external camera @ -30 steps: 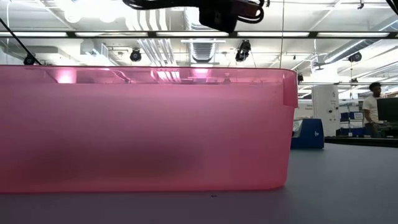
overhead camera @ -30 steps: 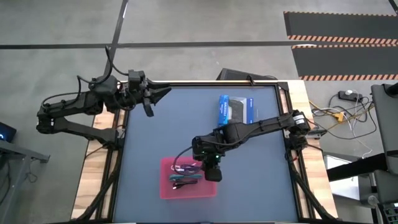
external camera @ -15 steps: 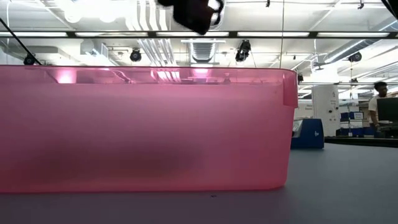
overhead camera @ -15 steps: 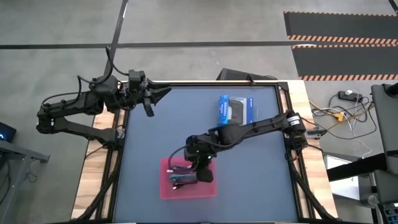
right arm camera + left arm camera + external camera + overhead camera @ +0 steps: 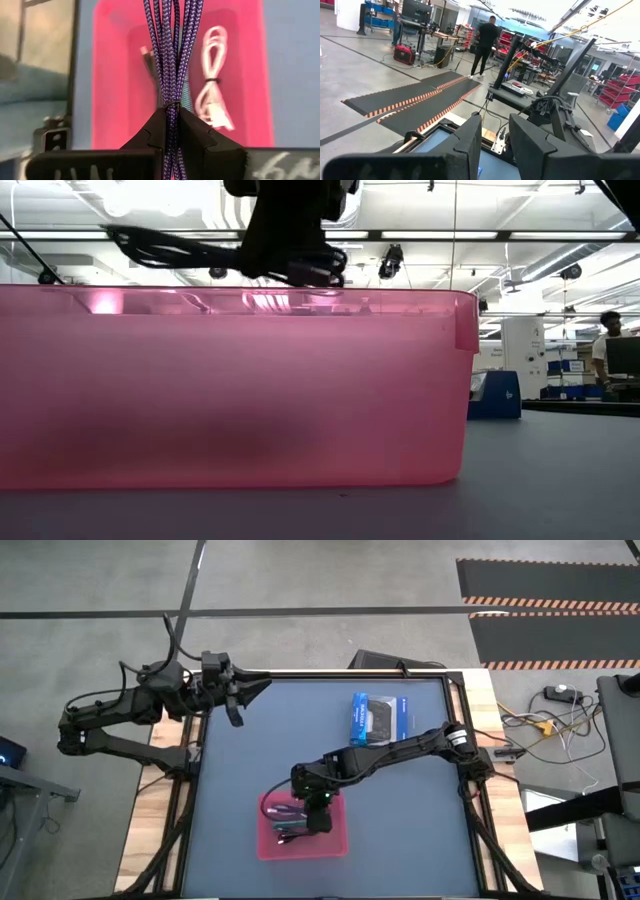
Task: Pick and place USB-C Cables
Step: Put the black and violet charger cable into the pink bin
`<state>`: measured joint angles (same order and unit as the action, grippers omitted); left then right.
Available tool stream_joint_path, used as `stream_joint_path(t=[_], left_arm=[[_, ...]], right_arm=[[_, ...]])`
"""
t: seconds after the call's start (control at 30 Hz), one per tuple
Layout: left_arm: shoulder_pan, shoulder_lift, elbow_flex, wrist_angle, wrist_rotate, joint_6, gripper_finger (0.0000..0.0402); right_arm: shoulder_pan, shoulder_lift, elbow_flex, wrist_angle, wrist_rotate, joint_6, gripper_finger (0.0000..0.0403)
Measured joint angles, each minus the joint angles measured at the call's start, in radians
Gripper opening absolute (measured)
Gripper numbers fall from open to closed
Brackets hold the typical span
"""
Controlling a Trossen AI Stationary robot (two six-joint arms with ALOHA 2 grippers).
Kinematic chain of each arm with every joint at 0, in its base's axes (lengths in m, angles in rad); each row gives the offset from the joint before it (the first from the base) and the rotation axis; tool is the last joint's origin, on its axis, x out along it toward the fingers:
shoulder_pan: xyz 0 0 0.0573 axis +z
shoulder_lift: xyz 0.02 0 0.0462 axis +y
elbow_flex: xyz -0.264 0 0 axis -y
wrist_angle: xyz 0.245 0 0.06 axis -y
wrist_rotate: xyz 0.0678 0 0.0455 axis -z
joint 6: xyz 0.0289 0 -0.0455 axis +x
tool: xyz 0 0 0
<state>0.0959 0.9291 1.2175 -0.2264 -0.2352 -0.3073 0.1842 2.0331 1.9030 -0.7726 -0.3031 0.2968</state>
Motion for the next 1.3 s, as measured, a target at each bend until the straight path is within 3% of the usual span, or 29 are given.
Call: stream_joint_path(t=[0.13, 0.37, 0.67, 0.93, 1.3], left_arm=[[0.0, 0.0, 0.0, 0.0, 0.0, 0.0, 0.0083], [0.0, 0.001, 0.0, 0.0, 0.0, 0.0, 0.0083], [0.0, 0.002, 0.0, 0.0, 0.0, 0.0, 0.0083], [0.0, 0.002, 0.0, 0.0, 0.0, 0.0, 0.0083], [0.0, -0.002, 0.0, -0.001, 0.0, 0.0, 0.0083]], right_arm=[[0.001, 0.0, 0.001, -0.007, 0.04, 0.007, 0.0024], [0.034, 0.039, 0.001, -0.003, -0.029, 0.046, 0.0024], [0.027, 0.13, 0.001, 0.061, -0.316, 0.087, 0.0024], [0.025, 0.135, 0.001, 0.081, -0.333, 0.096, 0.0027], [0.025, 0.135, 0.001, 0.097, -0.325, 0.126, 0.011]])
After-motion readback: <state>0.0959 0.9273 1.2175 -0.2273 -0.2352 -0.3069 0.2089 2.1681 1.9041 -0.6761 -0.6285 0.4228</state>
